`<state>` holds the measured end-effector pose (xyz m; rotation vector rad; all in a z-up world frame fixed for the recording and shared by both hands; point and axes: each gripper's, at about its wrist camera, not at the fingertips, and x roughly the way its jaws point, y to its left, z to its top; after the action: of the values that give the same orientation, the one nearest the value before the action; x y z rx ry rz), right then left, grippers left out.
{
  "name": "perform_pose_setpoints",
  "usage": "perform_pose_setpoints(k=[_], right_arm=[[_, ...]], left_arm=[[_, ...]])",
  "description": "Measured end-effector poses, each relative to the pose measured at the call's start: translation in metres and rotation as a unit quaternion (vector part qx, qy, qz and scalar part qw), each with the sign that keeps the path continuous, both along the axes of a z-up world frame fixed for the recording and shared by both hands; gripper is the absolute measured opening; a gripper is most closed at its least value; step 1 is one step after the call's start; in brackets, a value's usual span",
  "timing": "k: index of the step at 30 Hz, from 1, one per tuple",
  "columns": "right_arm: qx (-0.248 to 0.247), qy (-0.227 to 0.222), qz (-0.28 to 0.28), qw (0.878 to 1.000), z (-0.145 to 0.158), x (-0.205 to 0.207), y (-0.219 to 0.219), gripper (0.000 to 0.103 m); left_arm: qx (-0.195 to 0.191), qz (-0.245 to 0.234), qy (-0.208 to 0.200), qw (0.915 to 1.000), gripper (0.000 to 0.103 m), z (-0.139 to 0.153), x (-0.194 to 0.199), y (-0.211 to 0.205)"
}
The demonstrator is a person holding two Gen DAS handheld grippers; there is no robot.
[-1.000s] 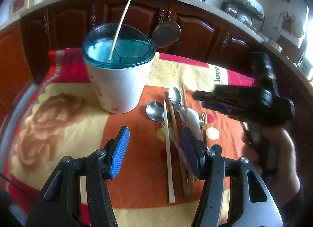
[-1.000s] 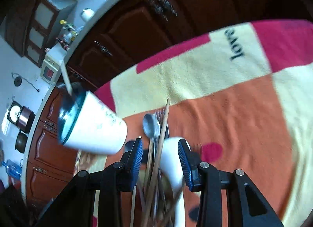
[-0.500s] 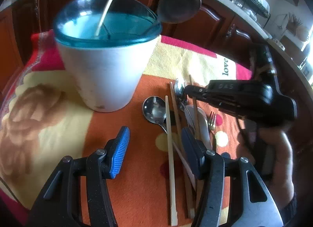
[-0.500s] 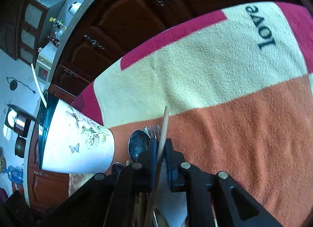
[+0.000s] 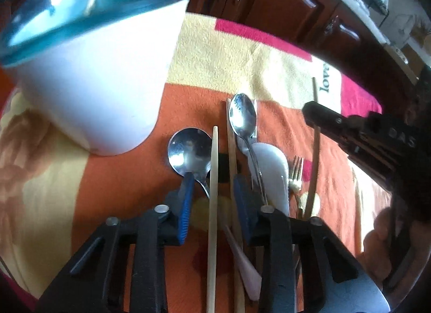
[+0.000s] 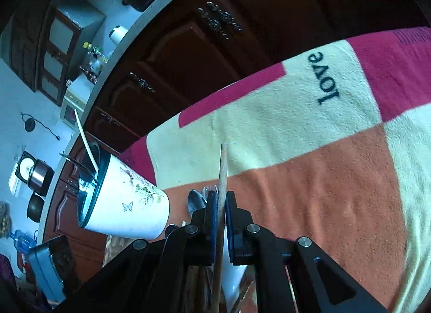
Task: Organize utensils
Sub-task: 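Grasp a wooden chopstick with left gripper while right gripper grasps another chopstick, then lift both chopsticks and carry them above the white cup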
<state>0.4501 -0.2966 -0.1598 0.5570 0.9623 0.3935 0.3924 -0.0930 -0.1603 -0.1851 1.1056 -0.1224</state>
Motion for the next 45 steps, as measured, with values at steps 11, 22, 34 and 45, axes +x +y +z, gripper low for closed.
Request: perform_pose_setpoints(k=[11, 22, 34, 45], right_arm=[[0.001, -0.003, -0.001, 1.0, -0.002, -0.001, -0.011, 0.006], [-0.008, 0.006, 0.015, 1.0, -0.007, -0.001, -0.001, 0.006], [0.008, 0.014, 0.05, 0.999, -0.011, -0.01, 0.017, 0.006], [0.023, 0.023, 0.053, 0.998, -0.014, -0.015, 0.009, 0.006]], left_arm=[[0.006, 0.011, -0.011, 0.9999, 0.005, 0.007, -0.002, 0.002], [0.003, 0.02, 0.01, 0.9998, 0.005, 0.012, -0.036, 0.04], [0.068, -0.005, 0.043, 0.9968, 0.007, 0.001, -0.027, 0.039], [0.11, -0.011, 0.065, 0.9918, 0.008, -0.001, -0.002, 0.019]])
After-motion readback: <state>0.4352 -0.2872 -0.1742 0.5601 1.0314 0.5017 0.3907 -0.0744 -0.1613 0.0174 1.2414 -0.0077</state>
